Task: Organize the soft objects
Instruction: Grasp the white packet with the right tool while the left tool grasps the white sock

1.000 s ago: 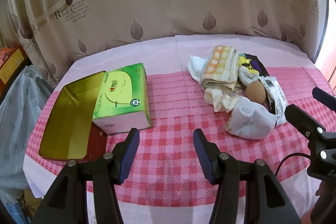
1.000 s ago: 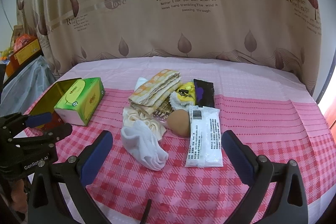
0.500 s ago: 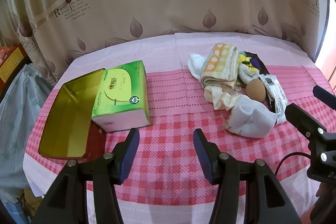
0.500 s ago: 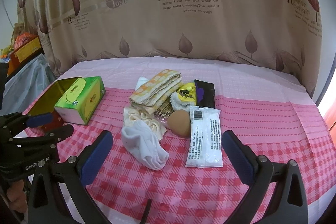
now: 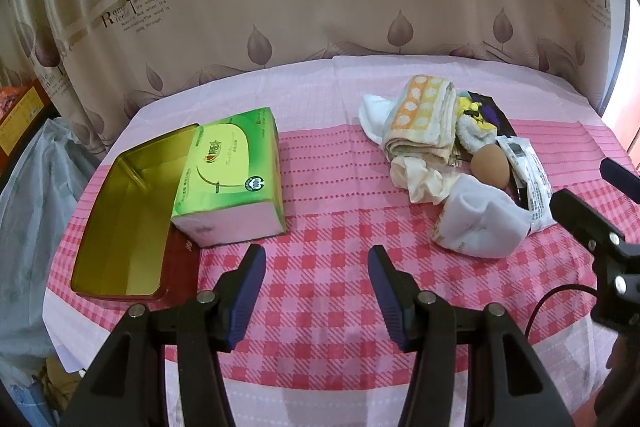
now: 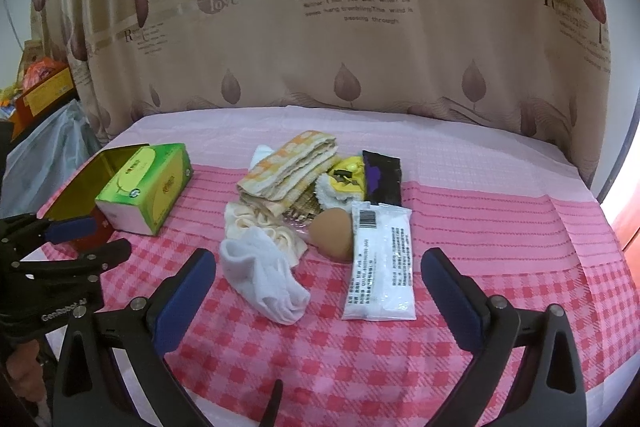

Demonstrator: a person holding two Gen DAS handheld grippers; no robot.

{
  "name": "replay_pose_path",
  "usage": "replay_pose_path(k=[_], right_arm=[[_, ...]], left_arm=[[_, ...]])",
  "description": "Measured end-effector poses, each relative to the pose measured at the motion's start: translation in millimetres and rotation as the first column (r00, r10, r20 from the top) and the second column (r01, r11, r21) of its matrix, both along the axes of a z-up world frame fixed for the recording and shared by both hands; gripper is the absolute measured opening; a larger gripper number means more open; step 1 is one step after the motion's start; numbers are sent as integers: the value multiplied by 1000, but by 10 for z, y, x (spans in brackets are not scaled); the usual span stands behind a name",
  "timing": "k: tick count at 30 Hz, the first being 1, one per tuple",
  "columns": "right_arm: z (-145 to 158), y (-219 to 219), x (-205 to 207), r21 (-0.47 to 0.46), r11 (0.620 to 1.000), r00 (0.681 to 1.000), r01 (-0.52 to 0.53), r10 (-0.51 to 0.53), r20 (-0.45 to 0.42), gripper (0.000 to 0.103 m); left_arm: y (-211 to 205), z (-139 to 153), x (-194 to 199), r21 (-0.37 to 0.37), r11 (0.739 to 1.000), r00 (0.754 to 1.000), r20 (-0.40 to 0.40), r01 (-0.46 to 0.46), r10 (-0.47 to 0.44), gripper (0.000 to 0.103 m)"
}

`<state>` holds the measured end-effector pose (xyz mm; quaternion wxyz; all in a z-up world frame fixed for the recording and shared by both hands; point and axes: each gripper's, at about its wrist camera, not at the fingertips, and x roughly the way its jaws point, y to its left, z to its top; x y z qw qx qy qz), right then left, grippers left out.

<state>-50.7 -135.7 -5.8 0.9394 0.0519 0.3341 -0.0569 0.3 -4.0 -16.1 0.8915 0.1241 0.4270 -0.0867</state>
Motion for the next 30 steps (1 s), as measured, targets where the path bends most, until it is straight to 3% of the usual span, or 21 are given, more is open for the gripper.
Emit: replay_pose_path(k=[5, 16, 22, 29, 30], right_arm=[[-110, -166, 48, -9, 999, 999, 40, -40, -36, 88], [-551, -580, 351, 18, 995, 980, 101, -96, -173, 85], [-742, -696, 572, 42, 995, 972, 86, -75, -223, 81], [-814, -666, 700, 32, 999, 973, 32, -24, -230, 50], [-814, -673, 691, 27, 999, 973, 35, -28, -230, 50]], left_arm=[[-5, -46, 30, -6, 1000, 1000, -15, 9, -9, 54], [-62, -183, 108, -24, 998, 997, -47, 61, -62, 54], [-207, -250, 99, -32, 992, 990, -68, 126, -128, 54], [-406, -323, 82, -61, 974, 968, -116, 217, -223, 54], [-422, -321, 76, -62, 973, 967, -117, 222, -228, 54]])
